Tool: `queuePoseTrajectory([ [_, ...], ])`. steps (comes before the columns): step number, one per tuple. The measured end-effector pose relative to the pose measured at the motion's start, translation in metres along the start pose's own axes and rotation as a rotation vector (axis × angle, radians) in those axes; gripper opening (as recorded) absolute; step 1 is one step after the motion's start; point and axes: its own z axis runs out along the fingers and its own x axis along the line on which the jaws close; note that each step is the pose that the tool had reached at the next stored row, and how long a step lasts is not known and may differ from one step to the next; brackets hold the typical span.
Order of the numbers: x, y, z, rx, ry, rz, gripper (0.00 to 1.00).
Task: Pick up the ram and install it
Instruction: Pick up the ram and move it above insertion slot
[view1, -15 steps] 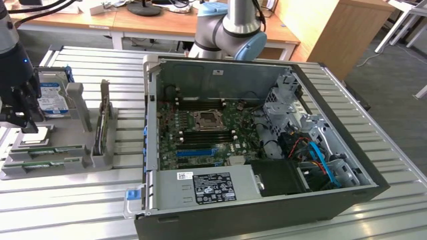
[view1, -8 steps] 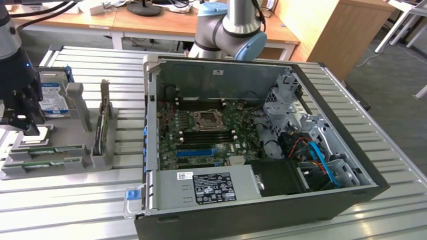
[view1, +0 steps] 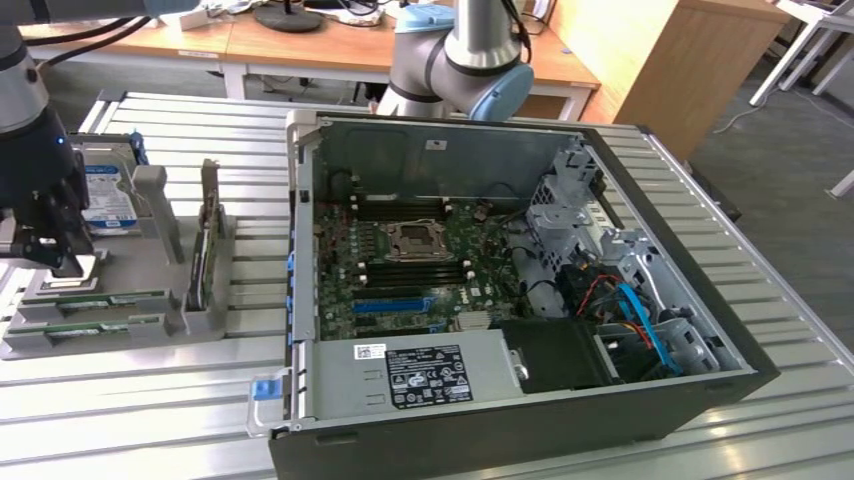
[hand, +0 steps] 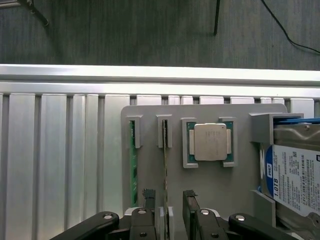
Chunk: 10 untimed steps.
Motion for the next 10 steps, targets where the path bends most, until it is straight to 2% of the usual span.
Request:
queuePoseTrajectory([
  [10, 0.0004, 0.0000, 0.0031, 0.0002, -0.0001, 0.000, 0.36],
])
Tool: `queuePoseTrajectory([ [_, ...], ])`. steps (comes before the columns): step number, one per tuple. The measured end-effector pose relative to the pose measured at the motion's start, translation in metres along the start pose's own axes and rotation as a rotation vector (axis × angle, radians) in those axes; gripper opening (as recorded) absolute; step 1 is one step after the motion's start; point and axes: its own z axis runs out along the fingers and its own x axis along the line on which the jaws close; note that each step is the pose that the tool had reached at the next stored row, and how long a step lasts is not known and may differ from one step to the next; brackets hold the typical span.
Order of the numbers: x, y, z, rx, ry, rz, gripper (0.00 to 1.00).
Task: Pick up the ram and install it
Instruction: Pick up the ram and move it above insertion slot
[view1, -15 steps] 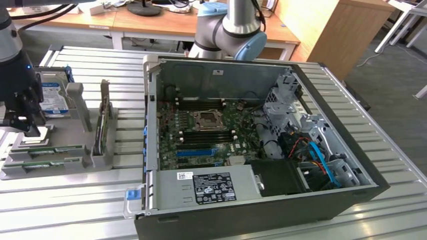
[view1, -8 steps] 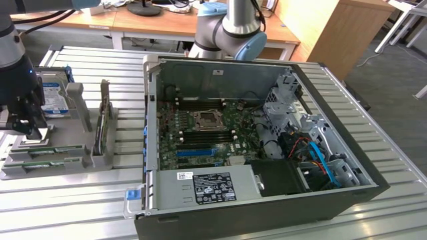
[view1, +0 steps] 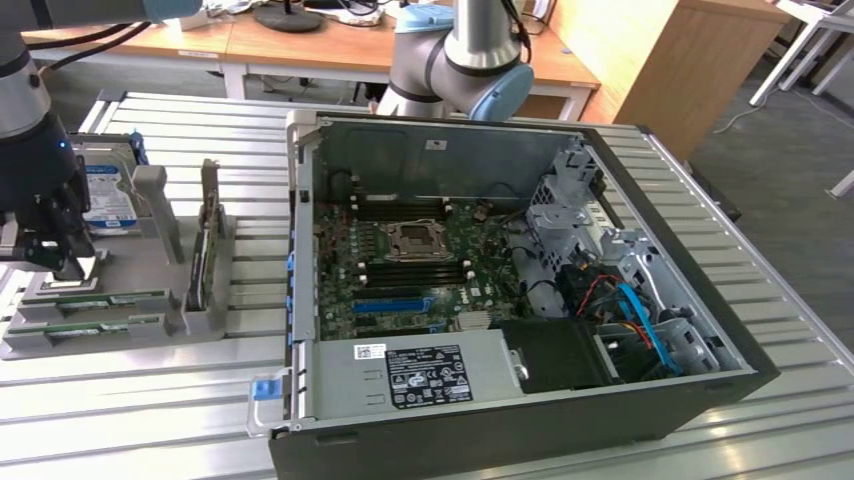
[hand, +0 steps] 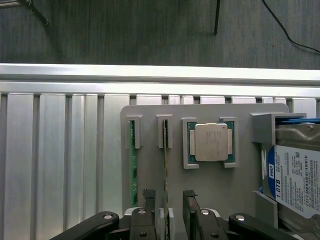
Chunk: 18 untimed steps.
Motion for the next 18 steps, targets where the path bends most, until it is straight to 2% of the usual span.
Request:
queuePoseTrajectory([
  [18, 0.025, 0.0005, -0.0007, -0.0002, 0.0002, 0.000, 0.36],
])
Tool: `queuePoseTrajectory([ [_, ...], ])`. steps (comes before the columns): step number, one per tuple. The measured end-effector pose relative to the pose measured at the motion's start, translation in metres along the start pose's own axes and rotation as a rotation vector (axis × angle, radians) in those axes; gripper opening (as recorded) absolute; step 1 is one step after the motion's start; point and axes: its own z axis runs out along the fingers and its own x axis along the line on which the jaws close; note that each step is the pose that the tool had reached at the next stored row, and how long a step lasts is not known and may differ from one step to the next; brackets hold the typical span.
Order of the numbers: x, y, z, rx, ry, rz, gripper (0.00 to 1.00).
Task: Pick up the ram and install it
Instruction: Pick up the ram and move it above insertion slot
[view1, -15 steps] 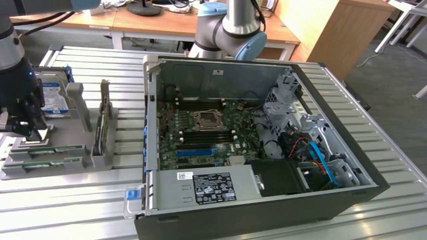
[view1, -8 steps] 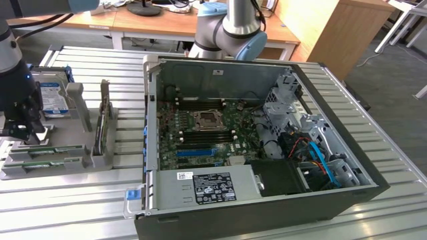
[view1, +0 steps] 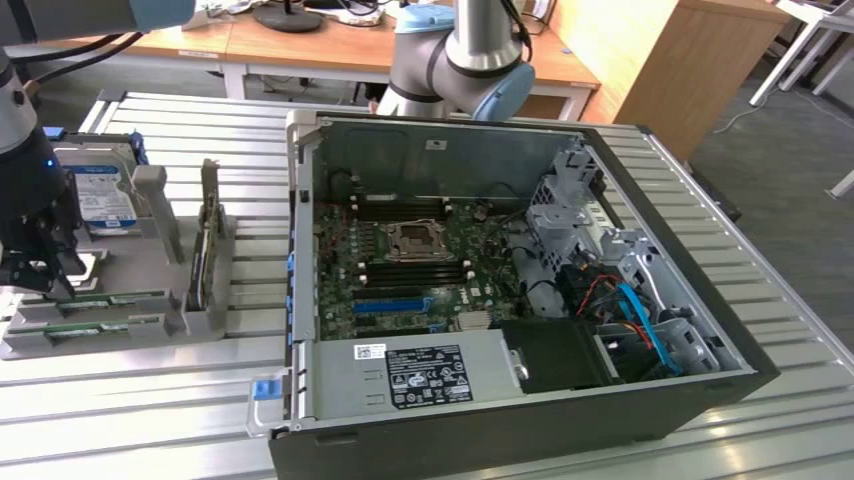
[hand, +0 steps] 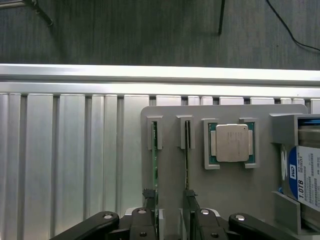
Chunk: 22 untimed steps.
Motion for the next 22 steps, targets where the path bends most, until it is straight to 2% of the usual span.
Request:
queuePoseTrajectory([
  [7, 0.0068, 0.0001, -0.0001, 0.0000, 0.0000, 0.000, 0.36],
  [14, 0.0074, 0.0001, 0.0001, 0.0001, -0.0001, 0.000, 0.36],
  [22, 0.0075, -0.0002, 0.0074, 0.0001, -0.0001, 0.000, 0.36],
])
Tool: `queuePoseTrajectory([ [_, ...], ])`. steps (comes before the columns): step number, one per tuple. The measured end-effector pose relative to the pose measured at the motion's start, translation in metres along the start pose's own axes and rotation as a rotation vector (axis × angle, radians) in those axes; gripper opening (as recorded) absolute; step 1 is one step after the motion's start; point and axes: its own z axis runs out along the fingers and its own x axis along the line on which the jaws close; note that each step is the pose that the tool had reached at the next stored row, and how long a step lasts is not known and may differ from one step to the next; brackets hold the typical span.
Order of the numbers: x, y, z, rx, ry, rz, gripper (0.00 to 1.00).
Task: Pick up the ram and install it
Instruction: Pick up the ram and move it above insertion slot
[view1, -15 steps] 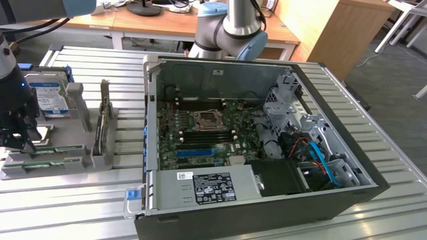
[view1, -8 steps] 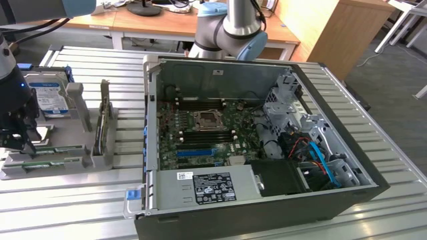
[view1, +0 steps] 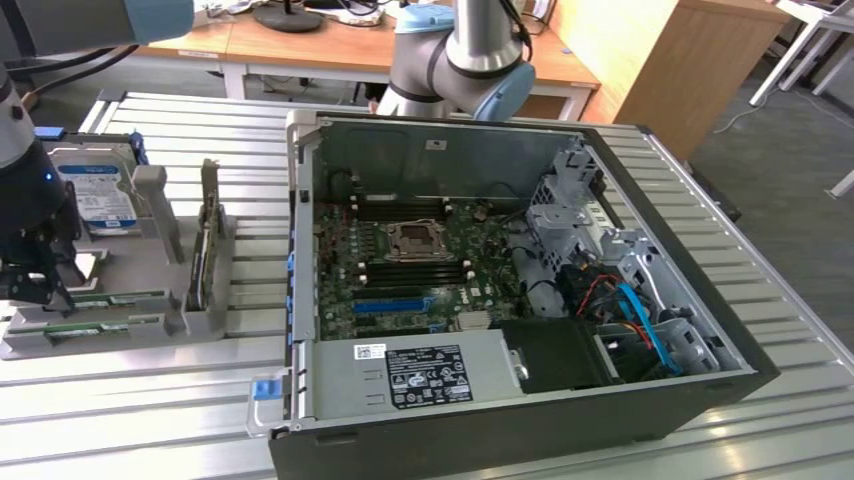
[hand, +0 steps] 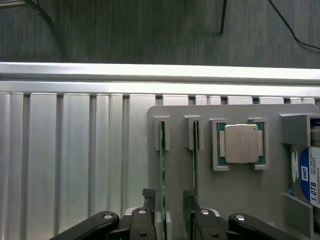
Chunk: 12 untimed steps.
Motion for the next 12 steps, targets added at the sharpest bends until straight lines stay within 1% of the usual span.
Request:
queuePoseTrajectory([
  [12, 0.000, -0.0005, 0.0132, 0.0000, 0.0000, 0.000, 0.36],
])
